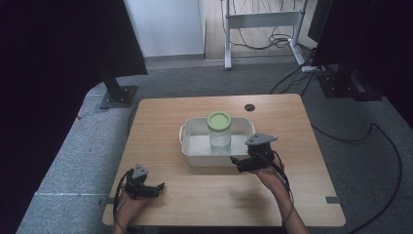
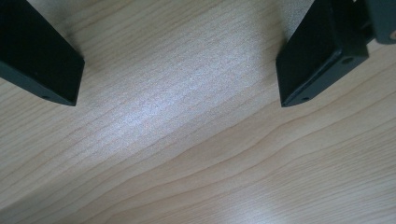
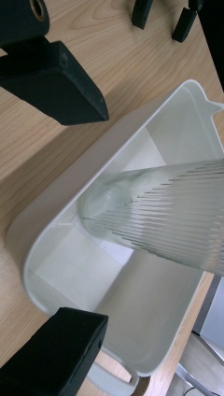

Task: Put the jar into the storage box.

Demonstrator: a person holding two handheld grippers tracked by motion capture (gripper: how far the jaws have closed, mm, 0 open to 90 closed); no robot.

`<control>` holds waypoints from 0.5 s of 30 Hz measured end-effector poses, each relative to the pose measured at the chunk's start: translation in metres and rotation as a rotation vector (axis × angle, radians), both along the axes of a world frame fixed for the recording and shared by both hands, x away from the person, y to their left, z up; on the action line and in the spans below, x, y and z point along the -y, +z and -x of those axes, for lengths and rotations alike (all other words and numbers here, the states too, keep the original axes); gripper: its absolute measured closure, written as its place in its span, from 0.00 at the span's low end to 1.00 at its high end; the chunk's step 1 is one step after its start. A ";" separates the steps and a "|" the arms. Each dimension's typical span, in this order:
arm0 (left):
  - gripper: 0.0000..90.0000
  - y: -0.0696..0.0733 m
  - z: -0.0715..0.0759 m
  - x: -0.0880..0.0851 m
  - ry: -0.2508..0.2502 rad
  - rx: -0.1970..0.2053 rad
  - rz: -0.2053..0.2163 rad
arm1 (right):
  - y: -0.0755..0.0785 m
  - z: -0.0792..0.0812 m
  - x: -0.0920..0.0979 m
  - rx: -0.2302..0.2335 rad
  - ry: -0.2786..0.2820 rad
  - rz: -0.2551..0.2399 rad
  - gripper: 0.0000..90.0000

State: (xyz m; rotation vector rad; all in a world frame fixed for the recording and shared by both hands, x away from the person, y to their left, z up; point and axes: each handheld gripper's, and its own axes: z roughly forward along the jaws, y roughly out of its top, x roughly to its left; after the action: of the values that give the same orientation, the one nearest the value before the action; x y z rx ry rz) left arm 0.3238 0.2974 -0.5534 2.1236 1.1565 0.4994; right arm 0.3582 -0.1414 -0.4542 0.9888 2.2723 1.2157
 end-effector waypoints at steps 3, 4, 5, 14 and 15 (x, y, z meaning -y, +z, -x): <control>0.01 0.000 0.000 0.000 0.000 0.000 0.000 | -0.001 0.002 0.005 0.003 -0.005 0.002 0.04; 0.01 0.000 0.000 0.000 0.000 0.001 0.000 | -0.001 0.003 0.006 0.003 -0.008 0.001 0.04; 0.01 0.000 0.000 0.000 0.000 0.000 0.000 | -0.001 0.004 0.007 0.001 -0.012 -0.002 0.04; 0.01 0.000 0.000 0.000 0.000 0.000 -0.002 | -0.005 0.010 0.020 0.002 -0.033 -0.007 0.04; 0.01 0.000 0.000 0.000 -0.001 0.000 -0.002 | -0.005 0.010 0.022 0.002 -0.036 -0.007 0.04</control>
State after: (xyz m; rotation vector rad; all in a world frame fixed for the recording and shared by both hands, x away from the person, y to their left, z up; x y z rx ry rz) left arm 0.3238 0.2974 -0.5533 2.1260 1.1561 0.5001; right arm 0.3477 -0.1631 -0.4596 1.0267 2.2401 1.2102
